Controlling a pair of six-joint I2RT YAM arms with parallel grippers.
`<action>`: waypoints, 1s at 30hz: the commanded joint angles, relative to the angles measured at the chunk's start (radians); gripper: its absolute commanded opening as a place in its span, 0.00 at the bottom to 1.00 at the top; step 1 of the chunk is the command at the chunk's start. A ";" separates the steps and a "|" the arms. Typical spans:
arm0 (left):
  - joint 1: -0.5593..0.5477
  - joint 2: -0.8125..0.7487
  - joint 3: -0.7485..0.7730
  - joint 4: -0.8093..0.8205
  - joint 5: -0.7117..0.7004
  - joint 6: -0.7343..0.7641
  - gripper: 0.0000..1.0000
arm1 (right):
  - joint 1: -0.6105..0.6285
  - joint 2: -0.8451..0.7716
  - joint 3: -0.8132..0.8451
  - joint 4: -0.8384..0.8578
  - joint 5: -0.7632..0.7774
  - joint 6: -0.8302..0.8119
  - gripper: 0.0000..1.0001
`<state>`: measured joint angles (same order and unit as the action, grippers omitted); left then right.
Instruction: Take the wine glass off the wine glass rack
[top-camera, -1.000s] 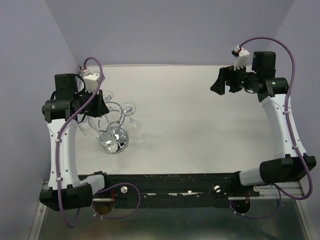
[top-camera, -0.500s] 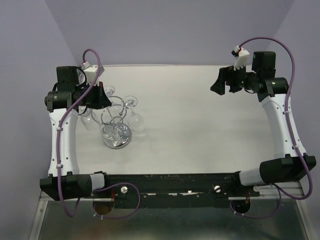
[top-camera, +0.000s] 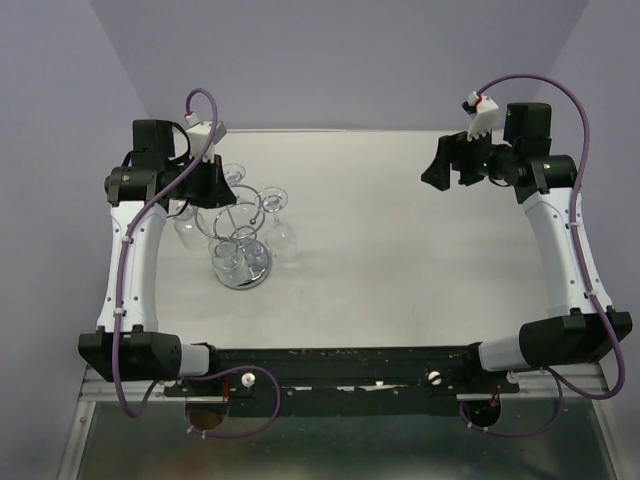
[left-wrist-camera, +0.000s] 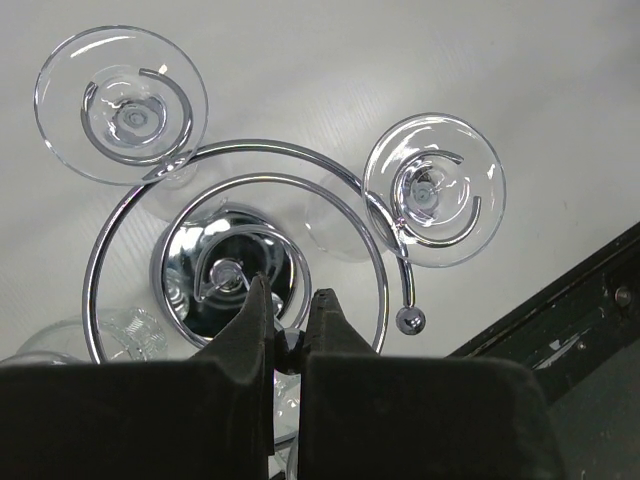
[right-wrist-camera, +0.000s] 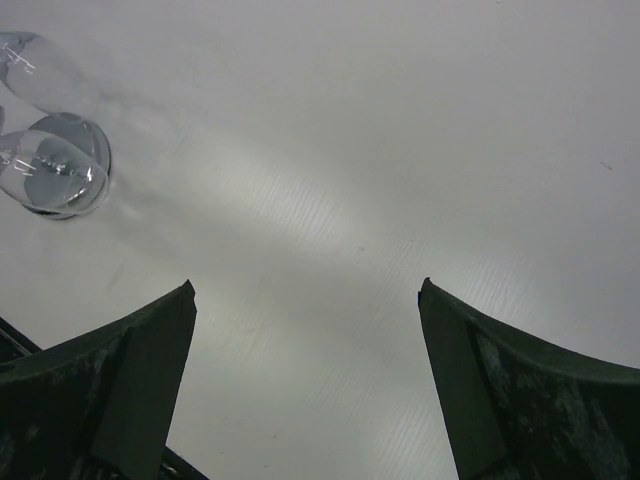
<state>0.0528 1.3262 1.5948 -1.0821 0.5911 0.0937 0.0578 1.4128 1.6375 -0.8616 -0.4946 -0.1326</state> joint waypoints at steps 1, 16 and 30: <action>-0.088 -0.012 0.135 0.197 0.090 -0.006 0.00 | 0.000 -0.009 -0.005 0.006 0.025 -0.019 1.00; -0.255 0.093 0.244 0.280 0.081 -0.011 0.00 | 0.000 -0.078 -0.071 0.006 0.093 -0.056 1.00; -0.445 0.295 0.494 0.315 0.046 -0.005 0.00 | -0.003 -0.106 -0.133 0.033 0.237 -0.062 1.00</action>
<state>-0.3523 1.6386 1.9026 -1.0187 0.5495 0.0925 0.0578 1.3331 1.5311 -0.8574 -0.3363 -0.1848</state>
